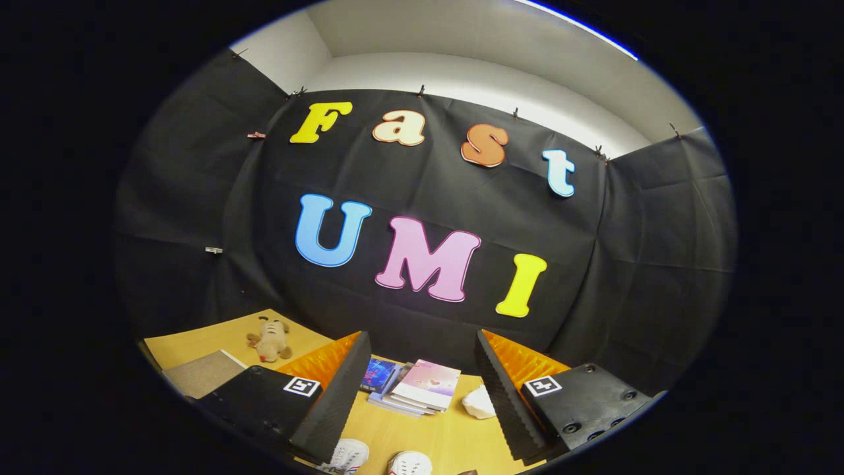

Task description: Open the storage box then place both shoes into the box .Put the left shoe in first, then the right shoe, with the right side of both shoes facing outward in a uniform manner.

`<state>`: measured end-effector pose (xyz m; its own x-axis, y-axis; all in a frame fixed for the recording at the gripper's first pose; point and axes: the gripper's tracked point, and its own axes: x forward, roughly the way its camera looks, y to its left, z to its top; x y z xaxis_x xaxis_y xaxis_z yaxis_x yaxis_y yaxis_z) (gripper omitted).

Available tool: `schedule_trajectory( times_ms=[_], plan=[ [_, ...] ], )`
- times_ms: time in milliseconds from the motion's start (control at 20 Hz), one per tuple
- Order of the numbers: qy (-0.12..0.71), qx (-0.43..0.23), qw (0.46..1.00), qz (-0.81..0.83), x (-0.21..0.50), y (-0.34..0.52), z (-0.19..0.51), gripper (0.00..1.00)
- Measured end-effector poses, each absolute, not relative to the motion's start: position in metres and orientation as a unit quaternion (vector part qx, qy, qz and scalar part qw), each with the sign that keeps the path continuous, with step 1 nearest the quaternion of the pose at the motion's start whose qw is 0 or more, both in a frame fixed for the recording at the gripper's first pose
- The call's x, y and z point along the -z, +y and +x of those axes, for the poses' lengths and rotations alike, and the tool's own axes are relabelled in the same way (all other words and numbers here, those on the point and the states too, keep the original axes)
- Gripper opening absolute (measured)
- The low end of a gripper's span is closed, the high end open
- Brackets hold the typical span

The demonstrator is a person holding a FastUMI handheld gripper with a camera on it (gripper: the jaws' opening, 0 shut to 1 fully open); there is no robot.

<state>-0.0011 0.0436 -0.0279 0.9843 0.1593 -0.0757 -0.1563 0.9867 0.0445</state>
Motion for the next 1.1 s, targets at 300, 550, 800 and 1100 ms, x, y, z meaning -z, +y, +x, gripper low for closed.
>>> schedule_trajectory(
  times_ms=[300, 550, 800, 1100],
  plan=[
    [0.083, -0.187, 0.976, 0.073, 0.056, 0.089, -0.007, 0.96],
    [0.142, -0.320, 0.922, 0.164, 0.087, 0.146, -0.027, 0.98],
    [0.232, -0.441, 0.816, 0.292, 0.126, 0.193, -0.074, 0.98],
    [0.312, -0.534, 0.690, 0.377, 0.169, 0.233, -0.115, 0.98]
  ],
)
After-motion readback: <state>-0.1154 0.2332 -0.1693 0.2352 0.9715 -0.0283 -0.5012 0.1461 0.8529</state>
